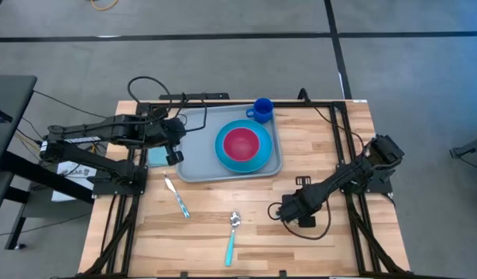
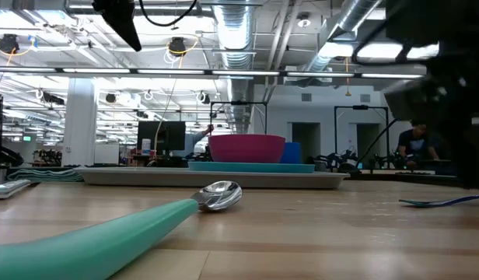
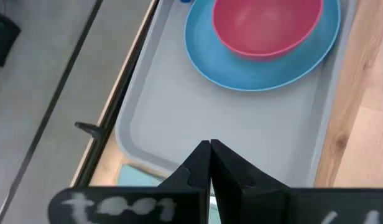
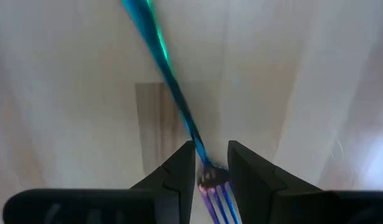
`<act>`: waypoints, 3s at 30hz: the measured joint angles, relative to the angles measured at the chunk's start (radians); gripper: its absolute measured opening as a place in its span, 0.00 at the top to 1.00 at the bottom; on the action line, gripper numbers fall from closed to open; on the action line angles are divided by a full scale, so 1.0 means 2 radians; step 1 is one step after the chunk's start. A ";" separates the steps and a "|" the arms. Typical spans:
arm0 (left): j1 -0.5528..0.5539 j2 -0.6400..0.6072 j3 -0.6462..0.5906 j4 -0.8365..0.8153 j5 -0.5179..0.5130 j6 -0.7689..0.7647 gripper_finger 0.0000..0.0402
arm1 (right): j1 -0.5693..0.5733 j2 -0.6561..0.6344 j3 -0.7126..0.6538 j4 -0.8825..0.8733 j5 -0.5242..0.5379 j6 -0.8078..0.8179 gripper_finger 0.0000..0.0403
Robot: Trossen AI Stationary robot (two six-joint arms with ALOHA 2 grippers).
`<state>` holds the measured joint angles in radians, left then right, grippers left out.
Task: Set up tray
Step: Put the iridescent fork on the blue napkin, then put the blue napkin on the gray tray
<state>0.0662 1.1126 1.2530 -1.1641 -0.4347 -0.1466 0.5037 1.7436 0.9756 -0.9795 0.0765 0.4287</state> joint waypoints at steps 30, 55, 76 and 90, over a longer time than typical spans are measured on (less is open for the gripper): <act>0.000 0.000 -0.220 0.273 0.242 -0.099 1.00 | 0.010 0.036 0.046 -0.006 0.019 -0.007 0.99; -0.003 0.000 -0.220 0.051 0.060 -0.199 1.00 | -0.003 0.037 0.013 0.005 0.056 0.008 0.85; -0.009 0.112 -0.220 -0.038 0.071 -0.085 0.73 | -0.004 0.038 0.124 -0.052 0.045 0.092 0.68; -0.010 0.042 -0.222 -0.035 0.118 0.008 0.67 | 0.034 0.037 0.150 0.014 0.291 0.126 0.70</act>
<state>0.0467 1.1970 0.8082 -1.2332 -0.1984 -0.1296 0.5723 1.8179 1.2762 -0.9505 0.6587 0.6816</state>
